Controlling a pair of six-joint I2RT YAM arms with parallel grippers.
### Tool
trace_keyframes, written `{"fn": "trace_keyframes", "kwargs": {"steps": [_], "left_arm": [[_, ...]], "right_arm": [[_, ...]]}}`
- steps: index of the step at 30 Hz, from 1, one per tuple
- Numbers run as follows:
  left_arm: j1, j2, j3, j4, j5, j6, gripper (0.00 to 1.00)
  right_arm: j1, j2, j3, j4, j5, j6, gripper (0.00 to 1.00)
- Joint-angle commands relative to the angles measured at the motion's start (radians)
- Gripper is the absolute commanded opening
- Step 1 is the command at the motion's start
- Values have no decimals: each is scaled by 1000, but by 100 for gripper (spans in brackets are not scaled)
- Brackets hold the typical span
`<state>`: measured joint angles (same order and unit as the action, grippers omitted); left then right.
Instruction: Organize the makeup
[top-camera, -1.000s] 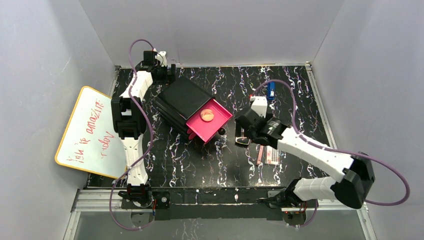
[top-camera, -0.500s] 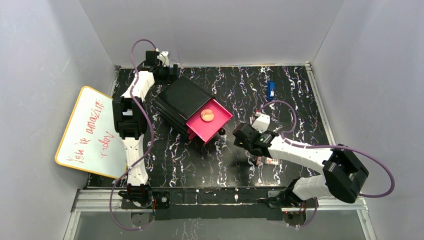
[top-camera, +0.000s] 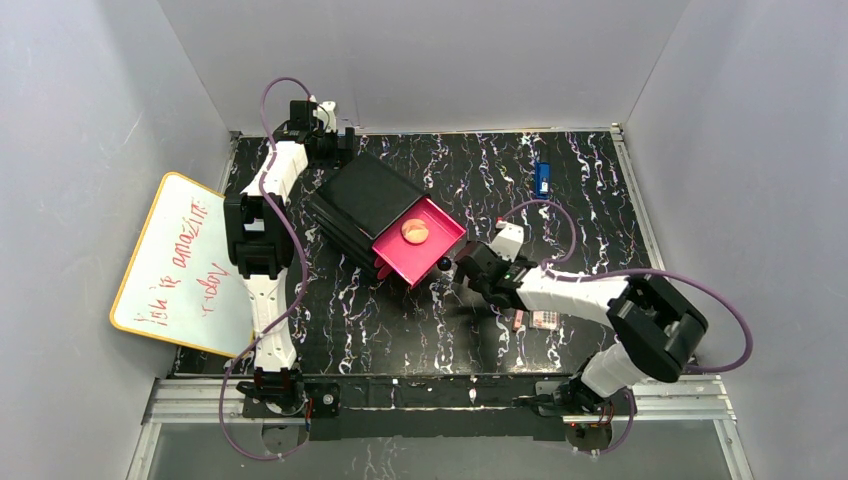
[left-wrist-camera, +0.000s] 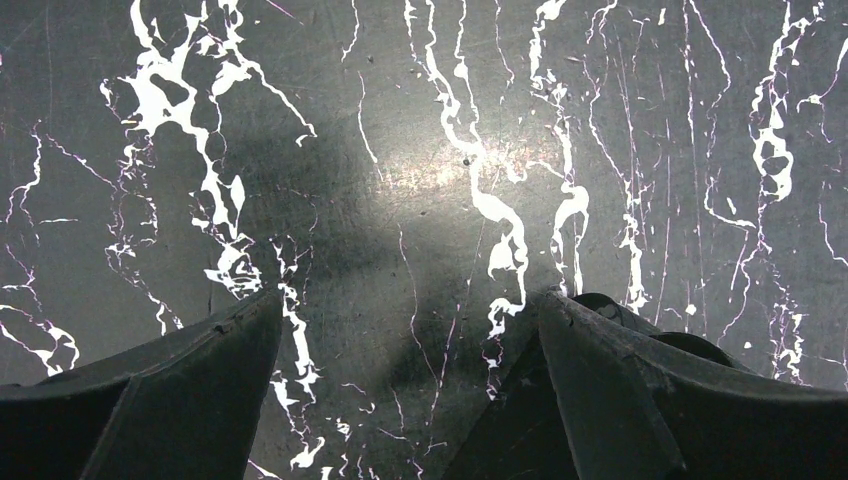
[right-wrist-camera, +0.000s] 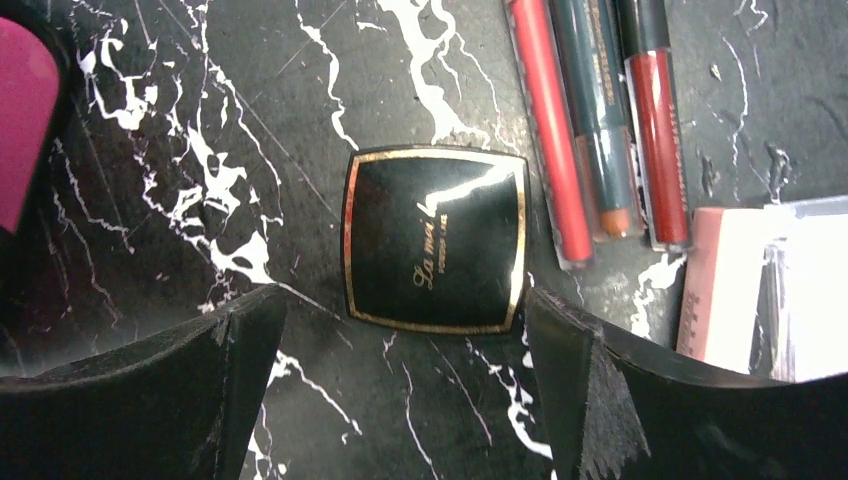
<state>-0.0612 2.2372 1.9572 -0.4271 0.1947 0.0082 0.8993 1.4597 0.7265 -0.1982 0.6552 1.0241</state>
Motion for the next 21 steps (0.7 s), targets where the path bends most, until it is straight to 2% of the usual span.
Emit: {"fn": "trace_keyframes", "kwargs": {"steps": [1, 10, 15, 21], "left_arm": [[-6, -7, 34, -28, 10, 16, 97], [-9, 0, 39, -30, 11, 18, 97], [-11, -1, 39, -34, 8, 19, 97], [-14, 1, 39, -36, 4, 23, 97]], "right_arm": [[-13, 53, 75, -12, 43, -20, 97], [-32, 53, 43, -10, 59, -12, 95], [-35, 68, 30, -8, 67, -7, 88], [-34, 106, 16, 15, 47, -9, 86]]}}
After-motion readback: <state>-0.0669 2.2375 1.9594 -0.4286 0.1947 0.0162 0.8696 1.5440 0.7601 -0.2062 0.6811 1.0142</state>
